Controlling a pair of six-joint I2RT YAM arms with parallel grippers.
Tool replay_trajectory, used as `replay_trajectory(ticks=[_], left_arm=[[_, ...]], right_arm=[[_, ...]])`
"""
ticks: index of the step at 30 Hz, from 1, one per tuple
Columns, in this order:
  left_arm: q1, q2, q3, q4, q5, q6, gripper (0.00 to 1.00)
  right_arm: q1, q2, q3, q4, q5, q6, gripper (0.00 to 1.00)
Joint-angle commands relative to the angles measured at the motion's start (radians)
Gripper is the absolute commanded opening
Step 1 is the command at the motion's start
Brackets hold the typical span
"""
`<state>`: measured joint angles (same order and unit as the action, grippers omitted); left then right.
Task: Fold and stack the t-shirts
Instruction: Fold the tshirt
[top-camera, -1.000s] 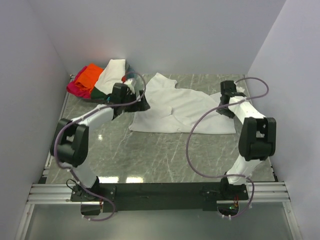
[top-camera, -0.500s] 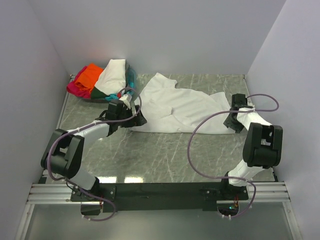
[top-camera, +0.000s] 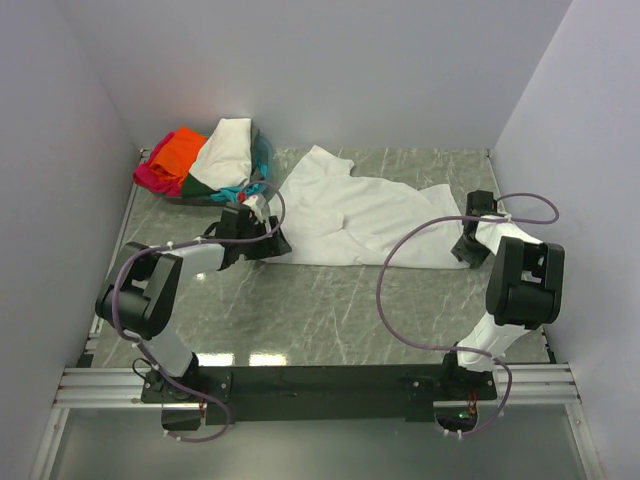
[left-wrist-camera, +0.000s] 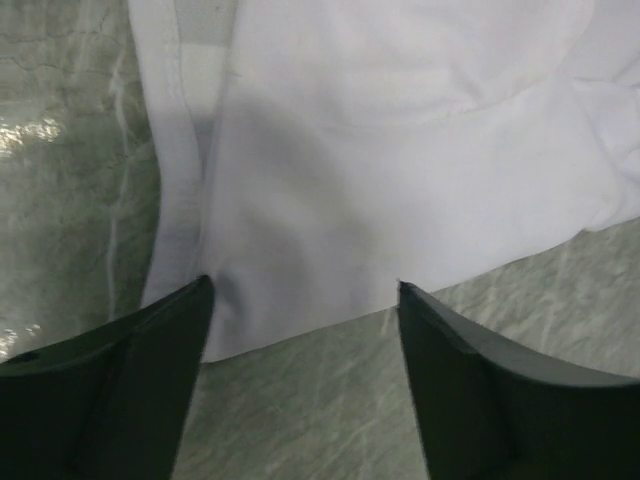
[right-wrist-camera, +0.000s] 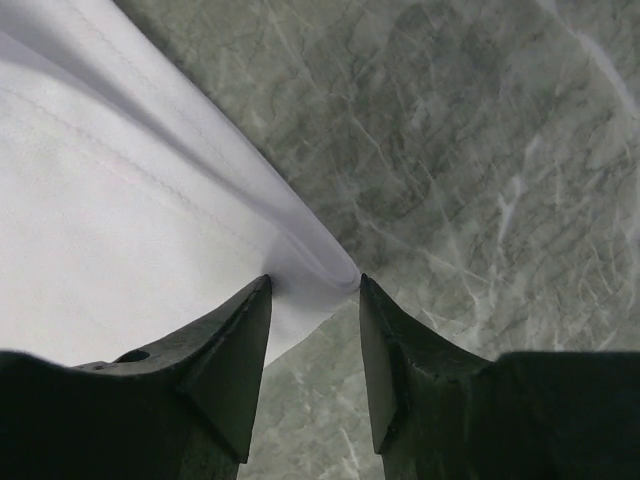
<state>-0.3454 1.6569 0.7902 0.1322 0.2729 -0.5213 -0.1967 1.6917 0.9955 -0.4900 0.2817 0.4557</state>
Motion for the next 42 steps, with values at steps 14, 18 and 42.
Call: replay_trajectory(ticks=[14,18,42], left_arm=[[0.022,0.052,0.03,-0.129,-0.124,0.046,0.03],[0.026,0.043,0.032,-0.161,-0.155,0.05,0.01],[-0.09,-0.165,0.179,-0.204,-0.204,0.038,0.99]], right_arm=[[-0.009,-0.003,0.043,-0.067,0.258,0.026,0.0],[-0.009,-0.018,0.051,-0.087,0.301,0.023,0.0],[0.043,-0.329,-0.067,0.025,0.023,-0.029,0.5]])
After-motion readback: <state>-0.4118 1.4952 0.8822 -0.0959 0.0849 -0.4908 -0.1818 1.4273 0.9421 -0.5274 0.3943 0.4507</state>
